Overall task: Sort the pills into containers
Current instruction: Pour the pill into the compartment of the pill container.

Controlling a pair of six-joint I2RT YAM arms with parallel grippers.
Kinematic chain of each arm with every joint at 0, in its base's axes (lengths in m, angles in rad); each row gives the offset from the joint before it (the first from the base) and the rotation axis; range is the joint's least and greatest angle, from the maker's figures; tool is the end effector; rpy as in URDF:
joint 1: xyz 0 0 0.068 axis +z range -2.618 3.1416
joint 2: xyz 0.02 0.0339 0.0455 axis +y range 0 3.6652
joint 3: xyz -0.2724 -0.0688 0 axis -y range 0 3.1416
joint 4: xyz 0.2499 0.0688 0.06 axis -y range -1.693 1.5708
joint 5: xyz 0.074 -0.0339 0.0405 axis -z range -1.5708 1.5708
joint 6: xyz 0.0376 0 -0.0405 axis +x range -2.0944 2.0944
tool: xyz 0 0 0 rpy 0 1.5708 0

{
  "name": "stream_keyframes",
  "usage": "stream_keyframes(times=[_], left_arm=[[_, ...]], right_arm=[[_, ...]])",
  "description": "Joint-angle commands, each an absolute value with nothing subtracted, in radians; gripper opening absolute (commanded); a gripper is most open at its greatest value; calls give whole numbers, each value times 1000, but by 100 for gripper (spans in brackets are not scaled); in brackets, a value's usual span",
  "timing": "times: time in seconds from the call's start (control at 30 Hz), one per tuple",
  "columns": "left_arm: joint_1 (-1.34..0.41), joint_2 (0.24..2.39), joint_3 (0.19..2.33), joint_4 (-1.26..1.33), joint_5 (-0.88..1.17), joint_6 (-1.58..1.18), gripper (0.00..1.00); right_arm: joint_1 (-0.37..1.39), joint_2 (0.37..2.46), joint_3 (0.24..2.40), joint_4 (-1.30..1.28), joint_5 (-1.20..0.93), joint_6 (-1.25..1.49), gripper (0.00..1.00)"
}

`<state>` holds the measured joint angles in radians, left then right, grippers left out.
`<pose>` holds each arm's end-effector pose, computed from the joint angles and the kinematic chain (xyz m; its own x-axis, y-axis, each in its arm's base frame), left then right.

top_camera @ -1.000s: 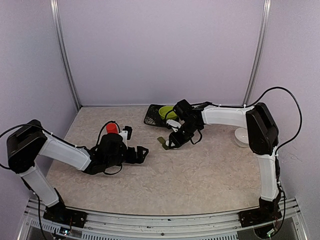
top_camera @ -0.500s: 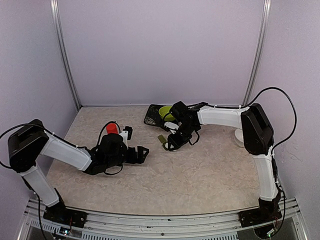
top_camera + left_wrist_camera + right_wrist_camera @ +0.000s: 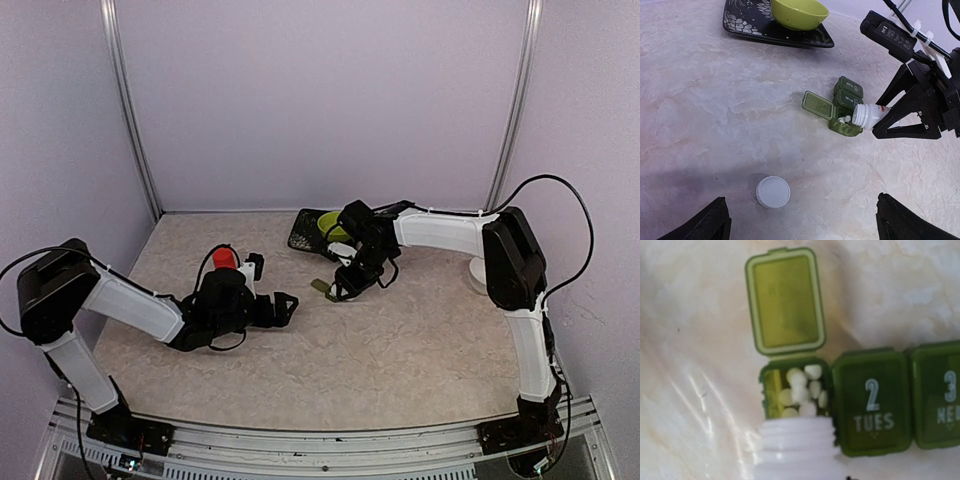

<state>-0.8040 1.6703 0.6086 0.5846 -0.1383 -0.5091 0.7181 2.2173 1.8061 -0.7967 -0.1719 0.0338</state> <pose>0.2258 -0.2269 0.1445 -0.5844 -0.0892 -0.8065 0.3933 0.8382 -0.3777 0.3546 0.3184 0.1822 -0.7271 -0.5910 -0.3494 -0.6698 0.7224 0.1718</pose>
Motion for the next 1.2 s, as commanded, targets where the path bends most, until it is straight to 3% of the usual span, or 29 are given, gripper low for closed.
stream_keyframes(times=[0.0, 1.17], left_arm=[[-808, 1681, 595, 614, -135, -514, 99], [-814, 1675, 632, 574, -138, -500, 99]], right_arm=[[729, 2234, 1834, -816, -156, 30, 0], [729, 2054, 1583, -518, -175, 18, 0]])
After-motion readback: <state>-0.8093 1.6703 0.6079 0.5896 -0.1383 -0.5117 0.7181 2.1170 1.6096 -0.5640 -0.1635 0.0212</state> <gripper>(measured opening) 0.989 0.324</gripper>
